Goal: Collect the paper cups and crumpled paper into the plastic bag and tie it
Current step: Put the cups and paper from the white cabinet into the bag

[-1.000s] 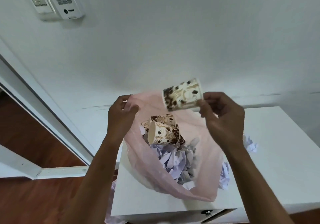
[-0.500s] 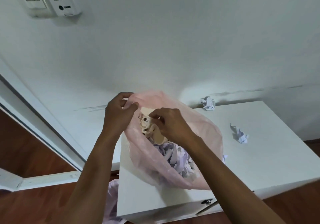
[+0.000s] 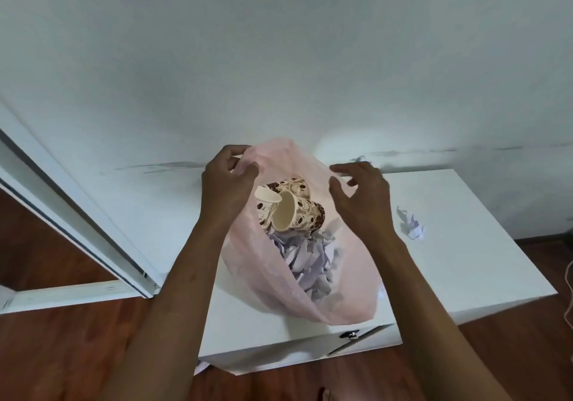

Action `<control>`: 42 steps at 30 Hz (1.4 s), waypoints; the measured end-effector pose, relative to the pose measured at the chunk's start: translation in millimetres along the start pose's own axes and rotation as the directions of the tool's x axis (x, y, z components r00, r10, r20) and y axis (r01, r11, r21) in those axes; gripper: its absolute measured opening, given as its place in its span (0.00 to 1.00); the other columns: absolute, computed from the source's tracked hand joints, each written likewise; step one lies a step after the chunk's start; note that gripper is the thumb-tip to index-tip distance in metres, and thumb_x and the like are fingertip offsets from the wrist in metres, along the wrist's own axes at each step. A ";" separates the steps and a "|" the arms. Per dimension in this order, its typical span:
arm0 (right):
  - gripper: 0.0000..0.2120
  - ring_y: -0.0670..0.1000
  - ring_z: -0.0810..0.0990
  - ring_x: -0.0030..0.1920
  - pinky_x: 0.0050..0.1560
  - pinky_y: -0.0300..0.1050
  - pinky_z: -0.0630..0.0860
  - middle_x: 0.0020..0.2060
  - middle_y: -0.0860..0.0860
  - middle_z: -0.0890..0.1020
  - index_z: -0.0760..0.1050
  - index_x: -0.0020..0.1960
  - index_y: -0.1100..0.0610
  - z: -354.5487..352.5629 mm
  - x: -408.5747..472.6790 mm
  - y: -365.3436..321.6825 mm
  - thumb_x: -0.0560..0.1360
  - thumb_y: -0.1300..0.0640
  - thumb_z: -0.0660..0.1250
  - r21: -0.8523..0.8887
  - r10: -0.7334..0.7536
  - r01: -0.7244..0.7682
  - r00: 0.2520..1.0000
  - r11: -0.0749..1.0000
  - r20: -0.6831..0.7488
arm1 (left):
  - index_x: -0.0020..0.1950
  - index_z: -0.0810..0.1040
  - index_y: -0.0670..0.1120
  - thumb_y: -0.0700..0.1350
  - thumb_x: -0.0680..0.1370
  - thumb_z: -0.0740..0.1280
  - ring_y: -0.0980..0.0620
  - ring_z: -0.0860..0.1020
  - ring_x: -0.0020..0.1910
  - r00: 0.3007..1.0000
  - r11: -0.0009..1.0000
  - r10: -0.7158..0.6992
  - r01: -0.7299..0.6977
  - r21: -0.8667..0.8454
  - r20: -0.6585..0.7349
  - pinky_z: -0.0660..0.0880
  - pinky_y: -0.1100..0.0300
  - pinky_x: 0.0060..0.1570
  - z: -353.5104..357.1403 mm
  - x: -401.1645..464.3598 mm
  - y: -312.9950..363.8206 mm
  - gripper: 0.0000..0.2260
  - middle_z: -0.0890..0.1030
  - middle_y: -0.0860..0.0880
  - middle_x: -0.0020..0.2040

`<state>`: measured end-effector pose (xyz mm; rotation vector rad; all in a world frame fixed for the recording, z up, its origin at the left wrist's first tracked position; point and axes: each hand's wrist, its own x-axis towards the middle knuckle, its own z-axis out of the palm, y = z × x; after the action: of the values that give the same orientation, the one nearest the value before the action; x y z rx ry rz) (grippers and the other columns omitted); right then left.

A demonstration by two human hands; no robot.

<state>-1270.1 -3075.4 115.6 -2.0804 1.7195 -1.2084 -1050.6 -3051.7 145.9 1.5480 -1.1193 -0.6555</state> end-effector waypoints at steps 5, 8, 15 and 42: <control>0.15 0.57 0.78 0.56 0.58 0.45 0.72 0.56 0.52 0.81 0.80 0.58 0.52 -11.4 26.5 53.8 0.75 0.47 0.67 0.041 0.177 -0.178 0.984 0.983 0.021 | 0.52 0.79 0.55 0.43 0.74 0.70 0.57 0.80 0.51 0.999 0.999 -0.009 0.011 0.034 -0.048 0.73 0.65 0.48 21.5 -4.8 8.1 0.09 0.82 0.56 0.49; 0.19 0.57 0.76 0.62 0.65 0.50 0.70 0.60 0.54 0.80 0.77 0.62 0.55 -16.0 44.0 92.2 0.77 0.45 0.66 -0.036 0.318 -0.317 0.928 0.948 0.195 | 0.52 0.78 0.56 0.45 0.75 0.70 0.57 0.79 0.52 0.995 0.994 -0.039 0.048 0.095 -0.090 0.75 0.62 0.52 34.6 -6.7 10.6 0.09 0.81 0.60 0.49; 0.20 0.60 0.76 0.63 0.63 0.48 0.69 0.61 0.58 0.79 0.74 0.65 0.55 17.9 75.9 183.0 0.74 0.51 0.68 -0.130 0.367 -0.345 0.846 0.930 0.387 | 0.57 0.80 0.49 0.45 0.76 0.69 0.49 0.80 0.52 0.971 0.952 0.062 0.011 0.306 -0.229 0.72 0.60 0.53 55.9 -11.5 2.4 0.10 0.84 0.50 0.53; 0.17 0.47 0.84 0.40 0.45 0.44 0.79 0.44 0.47 0.84 0.74 0.55 0.44 -4.1 99.6 89.8 0.70 0.47 0.75 0.472 0.143 -0.231 0.966 0.850 0.216 | 0.53 0.81 0.52 0.48 0.74 0.69 0.54 0.80 0.47 0.964 0.966 0.043 0.027 0.256 -0.262 0.74 0.61 0.49 49.0 2.5 2.0 0.09 0.82 0.55 0.45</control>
<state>-1339.2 -3190.3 110.6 -1.6167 1.3197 -1.2081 -1092.2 -3075.2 134.3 1.7919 -1.0341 -0.2899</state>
